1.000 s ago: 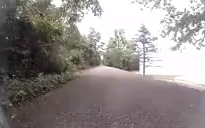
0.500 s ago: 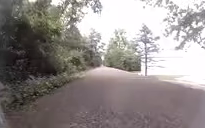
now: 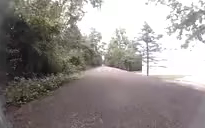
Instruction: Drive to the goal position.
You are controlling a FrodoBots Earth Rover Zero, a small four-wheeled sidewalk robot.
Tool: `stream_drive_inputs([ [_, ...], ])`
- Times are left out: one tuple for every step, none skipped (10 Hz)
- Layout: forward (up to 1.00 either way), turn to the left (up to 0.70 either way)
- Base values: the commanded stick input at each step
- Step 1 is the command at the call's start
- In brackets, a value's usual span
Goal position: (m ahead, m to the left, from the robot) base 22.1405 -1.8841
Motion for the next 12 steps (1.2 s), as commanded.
stream_drive_inputs([
  [0.70,0.00],
  [0.70,0.00],
  [0.70,0.00],
  [0.70,0.00],
  [0.70,-0.10],
  [0.70,-0.29],
  [0.70,-0.28],
  [0.70,0.00],
  [0.70,0.00],
  [0.70,0.00],
  [0.70,0.00],
  [0.70,0.00],
])
